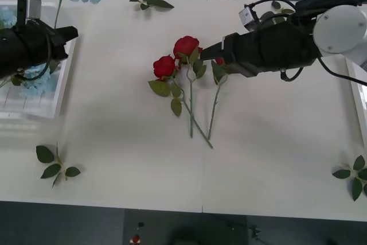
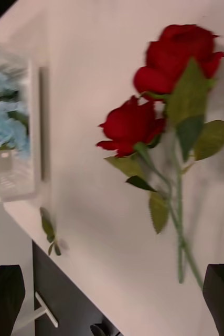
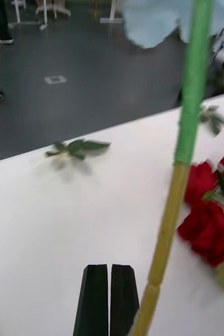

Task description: Put the red flowers into the right box and the blue flowers into the left box

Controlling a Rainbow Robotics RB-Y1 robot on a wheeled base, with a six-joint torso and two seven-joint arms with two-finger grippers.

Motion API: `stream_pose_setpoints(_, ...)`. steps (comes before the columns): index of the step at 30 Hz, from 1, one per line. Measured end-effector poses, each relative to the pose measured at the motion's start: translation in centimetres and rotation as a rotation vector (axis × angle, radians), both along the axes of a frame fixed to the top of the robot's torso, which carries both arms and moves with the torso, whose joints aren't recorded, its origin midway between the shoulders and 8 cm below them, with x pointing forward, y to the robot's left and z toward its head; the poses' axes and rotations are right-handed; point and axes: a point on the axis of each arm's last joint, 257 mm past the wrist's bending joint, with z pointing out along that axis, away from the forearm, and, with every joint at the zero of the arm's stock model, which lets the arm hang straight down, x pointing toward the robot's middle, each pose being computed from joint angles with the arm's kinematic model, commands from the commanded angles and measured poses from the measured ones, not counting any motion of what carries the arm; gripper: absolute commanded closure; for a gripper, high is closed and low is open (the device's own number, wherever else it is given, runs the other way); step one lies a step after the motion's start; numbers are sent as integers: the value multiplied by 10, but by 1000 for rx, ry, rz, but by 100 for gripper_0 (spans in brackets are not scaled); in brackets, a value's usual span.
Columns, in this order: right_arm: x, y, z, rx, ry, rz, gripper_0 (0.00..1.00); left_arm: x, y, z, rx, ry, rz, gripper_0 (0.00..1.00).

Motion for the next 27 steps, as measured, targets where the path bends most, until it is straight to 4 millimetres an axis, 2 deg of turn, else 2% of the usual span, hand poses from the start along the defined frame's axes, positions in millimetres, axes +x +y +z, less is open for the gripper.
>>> stream_pose_setpoints(2,17,-13,-6,-45,40,-79,0,0,28,1,24,60,51,100)
stream_pose_setpoints(5,39,-26,-13,-82,85,-184,0,-3,73,8,-51,167,168,100)
stream_pose_setpoints(7,51,-35,-21,-103,134,-271,0,-6,110,12,-6,174,243,100)
stream_pose_setpoints(10,62,-46,-32,-115,218,-391,0,-12,158,23,21,156,340,100)
stream_pose_setpoints(14,70,-55,-44,-185,246,-444,0,-20,212,34,58,133,467,100)
stream_pose_setpoints(16,77,-58,-49,-212,239,-469,0,-23,224,37,62,128,496,100)
stream_pose_setpoints(20,89,-62,-63,-220,257,-575,0,-26,229,33,45,135,513,100)
stream_pose_setpoints(22,94,-65,-74,-245,249,-599,0,-25,233,29,-46,151,554,100)
stream_pose_setpoints(25,100,-68,-88,-284,225,-621,0,-27,236,10,-196,211,613,100)
stream_pose_setpoints(27,103,-68,-96,-308,212,-630,0,-32,238,-6,-190,240,622,100)
